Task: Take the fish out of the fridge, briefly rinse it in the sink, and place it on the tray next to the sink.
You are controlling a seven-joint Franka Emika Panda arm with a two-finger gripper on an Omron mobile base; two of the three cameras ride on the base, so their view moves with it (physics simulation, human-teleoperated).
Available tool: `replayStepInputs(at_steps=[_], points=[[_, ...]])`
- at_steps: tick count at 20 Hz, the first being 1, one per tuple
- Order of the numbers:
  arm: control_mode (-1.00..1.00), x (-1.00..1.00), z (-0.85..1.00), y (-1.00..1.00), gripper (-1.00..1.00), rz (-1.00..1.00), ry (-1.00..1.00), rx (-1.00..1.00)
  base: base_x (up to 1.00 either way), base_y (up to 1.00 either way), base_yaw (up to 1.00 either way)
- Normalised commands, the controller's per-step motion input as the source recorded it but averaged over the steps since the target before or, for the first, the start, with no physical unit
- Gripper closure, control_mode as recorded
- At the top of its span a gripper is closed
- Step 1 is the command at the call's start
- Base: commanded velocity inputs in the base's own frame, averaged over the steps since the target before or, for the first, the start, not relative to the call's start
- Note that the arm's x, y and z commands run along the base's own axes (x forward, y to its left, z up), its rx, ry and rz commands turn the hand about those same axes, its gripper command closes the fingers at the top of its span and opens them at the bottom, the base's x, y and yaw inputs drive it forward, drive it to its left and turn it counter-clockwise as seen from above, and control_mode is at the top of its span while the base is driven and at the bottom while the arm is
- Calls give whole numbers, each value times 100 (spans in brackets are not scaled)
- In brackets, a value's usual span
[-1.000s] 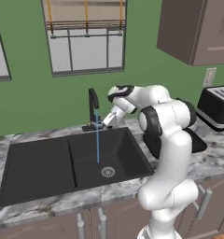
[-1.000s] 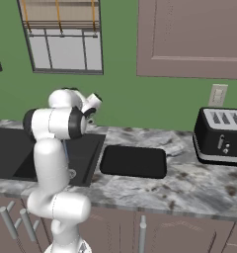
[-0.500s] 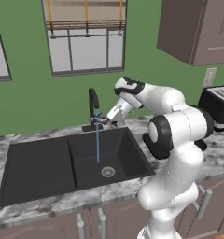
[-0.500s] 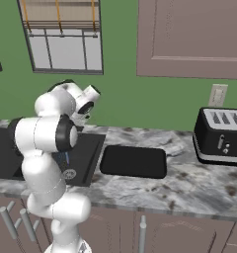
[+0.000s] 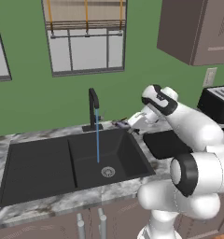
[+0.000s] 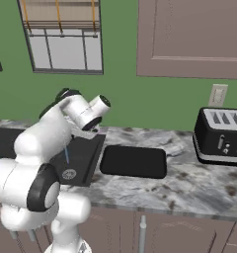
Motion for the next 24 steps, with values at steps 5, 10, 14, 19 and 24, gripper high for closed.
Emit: replayStepInputs(at_steps=[5,10,14,19,24], points=[[-100,-75,69,-45,100,-42,8,-32,0,0,0],[-100,-43,19,-29,100,-54,6,-47,0,0,0],[-100,-11,-3,-15,100,-46,0,-35,0,0,0],[-100,1,-20,-21,100,-12,0,-5,0,0,0],[-100,19,0,-67,100,-49,0,-11,0,0,0]])
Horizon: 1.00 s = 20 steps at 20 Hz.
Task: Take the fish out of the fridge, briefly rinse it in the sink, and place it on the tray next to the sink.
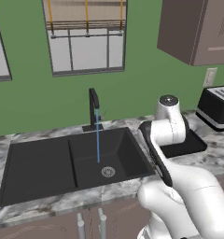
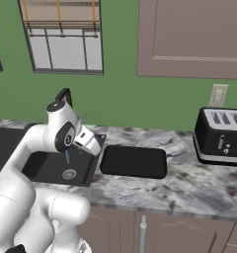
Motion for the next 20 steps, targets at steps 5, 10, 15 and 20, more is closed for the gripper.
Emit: replayStepInputs(at_steps=[5,10,15,20], points=[[-100,47,0,-74,100,-37,5,1,0,0,0],[-100,75,0,-66,100,0,32,22,0,0,0],[-100,79,0,-82,100,0,34,26,0,0,0],[-100,11,-18,-7,100,-1,6,3,0,0,0]])
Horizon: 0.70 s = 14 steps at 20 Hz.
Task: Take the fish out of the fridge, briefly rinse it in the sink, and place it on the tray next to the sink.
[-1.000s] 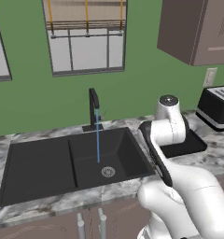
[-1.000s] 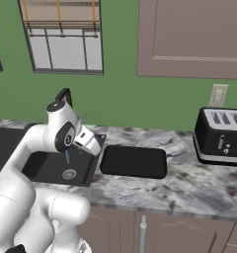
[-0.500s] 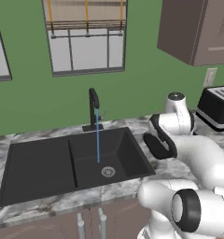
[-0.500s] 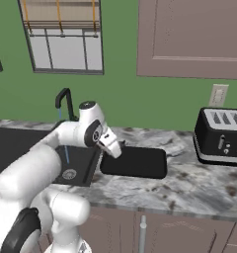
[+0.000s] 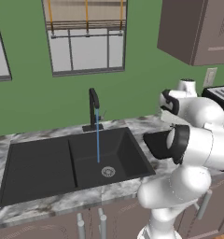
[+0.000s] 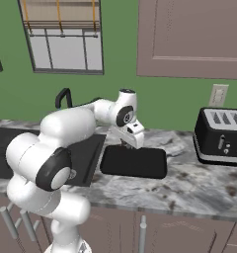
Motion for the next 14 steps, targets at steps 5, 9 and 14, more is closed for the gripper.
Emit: replayStepInputs(at_steps=[5,9,14], points=[[-100,0,-67,0,100,0,0,-6,0,0,0],[-100,20,-34,0,100,-1,0,-3,0,0,0],[-100,20,-28,0,100,-2,-5,-6,0,0,0]])
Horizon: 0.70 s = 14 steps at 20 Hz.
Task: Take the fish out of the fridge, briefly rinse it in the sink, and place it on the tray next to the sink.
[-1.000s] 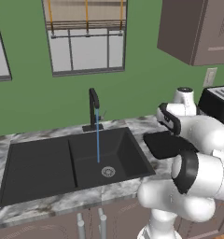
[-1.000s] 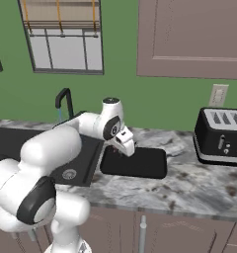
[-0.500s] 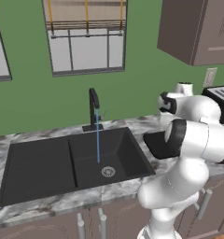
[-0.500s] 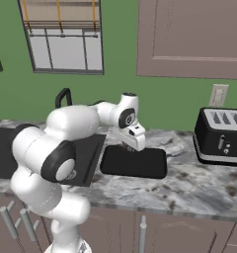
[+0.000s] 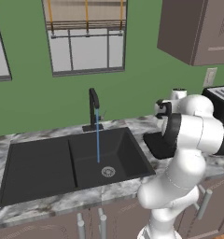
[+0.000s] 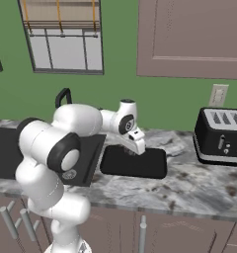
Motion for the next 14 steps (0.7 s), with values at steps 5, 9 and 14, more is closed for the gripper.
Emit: replayStepInputs(at_steps=[5,9,14], points=[[-100,24,-29,-5,100,-4,-9,-11,0,0,0],[-100,15,-25,-3,100,-3,-7,-6,0,0,0],[-100,1,-25,0,100,-2,-2,0,0,0,0]])
